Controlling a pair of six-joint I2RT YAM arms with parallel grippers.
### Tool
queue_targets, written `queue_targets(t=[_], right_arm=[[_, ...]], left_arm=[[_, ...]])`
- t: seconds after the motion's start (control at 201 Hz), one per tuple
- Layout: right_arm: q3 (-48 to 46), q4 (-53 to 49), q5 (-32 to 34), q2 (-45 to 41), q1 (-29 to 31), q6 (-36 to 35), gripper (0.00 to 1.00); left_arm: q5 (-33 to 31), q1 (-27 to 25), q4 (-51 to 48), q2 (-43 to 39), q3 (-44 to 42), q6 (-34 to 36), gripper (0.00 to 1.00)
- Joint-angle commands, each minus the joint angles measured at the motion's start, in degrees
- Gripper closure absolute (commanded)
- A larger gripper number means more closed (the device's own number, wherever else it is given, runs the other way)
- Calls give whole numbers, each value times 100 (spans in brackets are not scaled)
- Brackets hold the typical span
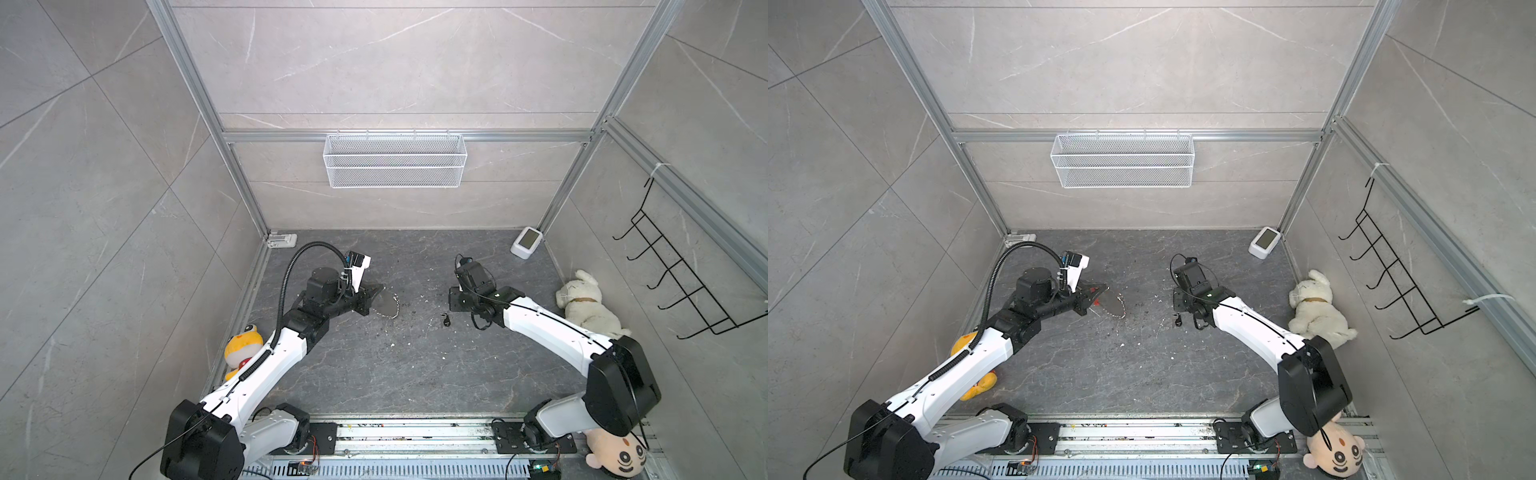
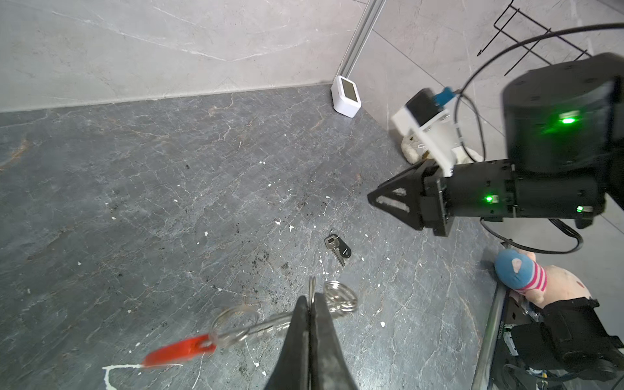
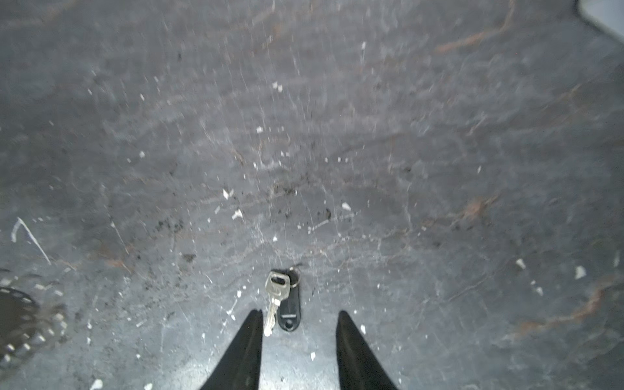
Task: Put the keys on the keyring
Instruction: 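Lower the keyring with the left gripper while the right gripper moves over the key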
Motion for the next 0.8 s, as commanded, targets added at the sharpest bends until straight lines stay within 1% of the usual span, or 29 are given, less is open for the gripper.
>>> queue_targets(t=[0.0,0.035,0.124,0.174,0.229,0.334,0.398,0.563,0.792], right_arm=[[4,-400,-617,294,-250,360,61],[-4,-379,-759,394,-332,462,62],[-72,-124,-1117,582,-440,820,70],[-124,93,-1279,664,-447,1053,70],[-199,337,-1429,771,-447,1364,67],[-266,696,-1654,1017,-441,1823,67],[-311,856,-1621,1115,-445,1963,67],[-277,872,-1459,1275,-456,2068,71],[-316,973,-1406,1347,-460,2180,78]], left_arm=[[-156,-76,304,-59,-88,97,100],[-153,-94,305,-31,-97,67,100],[-125,-130,344,21,-115,-5,100],[-136,-149,387,49,-130,-31,100],[-119,-171,471,88,-150,-62,100],[-70,-192,515,190,-133,-101,100],[-65,-202,511,229,-115,-119,100],[-153,-197,545,172,-146,-209,100],[-104,-197,583,158,-103,-228,100]])
